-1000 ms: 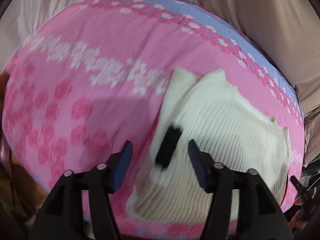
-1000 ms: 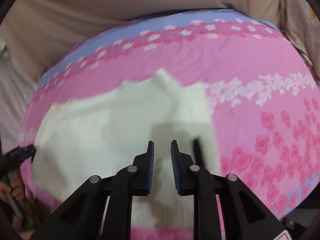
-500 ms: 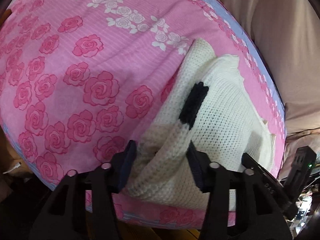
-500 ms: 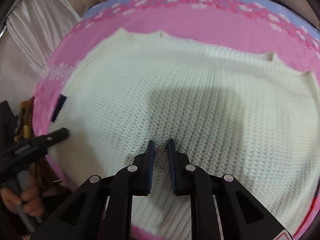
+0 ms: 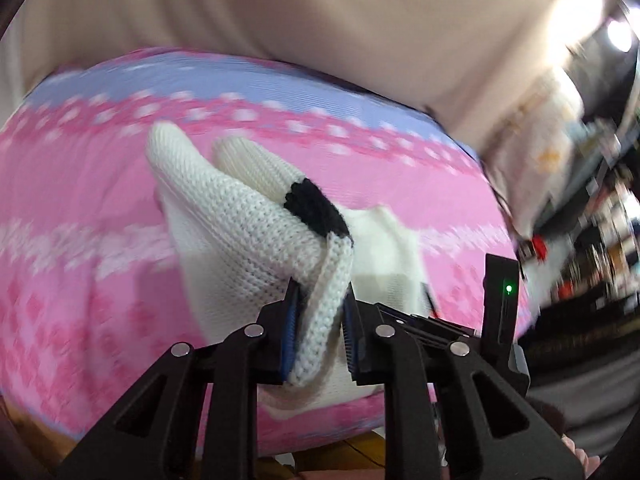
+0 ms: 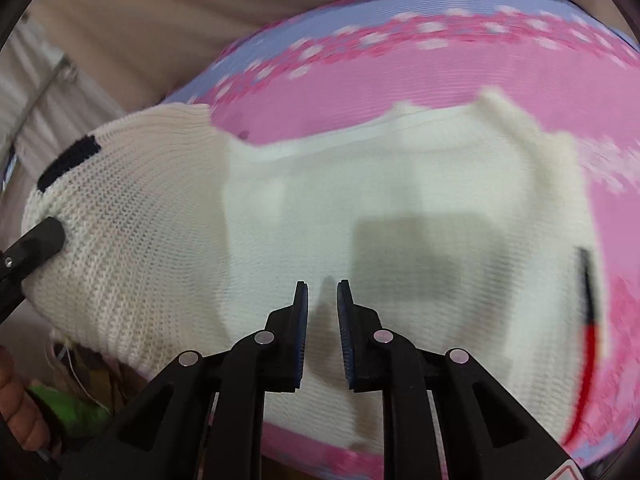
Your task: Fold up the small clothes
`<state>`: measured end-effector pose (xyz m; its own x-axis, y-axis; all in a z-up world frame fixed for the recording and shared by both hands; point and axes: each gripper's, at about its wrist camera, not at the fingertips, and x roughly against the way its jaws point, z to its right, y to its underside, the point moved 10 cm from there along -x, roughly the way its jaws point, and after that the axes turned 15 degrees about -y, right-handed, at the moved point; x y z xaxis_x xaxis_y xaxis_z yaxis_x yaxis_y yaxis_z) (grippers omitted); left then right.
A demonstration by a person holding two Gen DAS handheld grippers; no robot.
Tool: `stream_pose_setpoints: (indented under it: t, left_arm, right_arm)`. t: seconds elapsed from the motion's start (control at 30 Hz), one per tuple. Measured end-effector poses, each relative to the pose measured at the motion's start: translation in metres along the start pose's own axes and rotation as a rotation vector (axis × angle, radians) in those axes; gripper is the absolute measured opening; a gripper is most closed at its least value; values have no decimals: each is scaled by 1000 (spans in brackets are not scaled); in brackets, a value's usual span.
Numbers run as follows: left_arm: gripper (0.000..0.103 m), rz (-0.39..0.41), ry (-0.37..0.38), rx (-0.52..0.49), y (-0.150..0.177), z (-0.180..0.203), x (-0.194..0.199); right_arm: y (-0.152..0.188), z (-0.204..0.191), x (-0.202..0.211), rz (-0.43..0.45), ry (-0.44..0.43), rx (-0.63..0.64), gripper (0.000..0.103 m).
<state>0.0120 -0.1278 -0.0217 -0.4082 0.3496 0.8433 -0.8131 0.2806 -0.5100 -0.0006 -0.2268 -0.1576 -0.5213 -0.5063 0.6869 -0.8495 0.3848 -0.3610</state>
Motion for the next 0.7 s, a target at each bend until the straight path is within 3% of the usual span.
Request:
stream_pose_setpoints:
  t: [0.1, 0.13, 0.2, 0.27, 0.3, 0.37, 0.4, 0.43, 0.53, 0.6, 0.7]
  left_arm:
    - [19, -46, 35, -123, 8, 57, -27]
    - [20, -96, 42, -185, 20, 81, -49]
    - [26, -191, 22, -247, 44, 99, -85]
    - [27, -287, -22, -248, 68, 101, -108]
    - [32, -292, -15, -231, 72, 100, -107]
    - [51, -247, 6, -208, 69, 92, -92]
    - [70, -223, -11, -201, 65, 84, -84]
    - [79, -188, -33, -183, 56, 72, -74]
    - [87, -147, -70, -117, 42, 30, -55]
    - [87, -184, -101, -114, 46, 8, -60]
    - [87, -270, -176, -104, 80, -29, -66]
  right_arm:
    - [-1, 44, 47, 82, 45, -86, 19]
    - [0, 58, 61, 103, 60, -110, 20]
    - [4, 84, 87, 141, 86, -164, 21]
    - [8, 99, 101, 159, 102, -195, 25]
    - [10, 102, 108, 168, 109, -205, 27]
    - [8, 102, 116, 181, 105, -205, 44]
    - [7, 99, 117, 184, 96, -203, 50]
    - [4, 93, 115, 184, 82, -200, 60]
    - [-9, 62, 91, 144, -3, -182, 69]
    - [-17, 43, 67, 104, -32, -153, 75]
    - [-22, 32, 25, -5, -14, -122, 79]
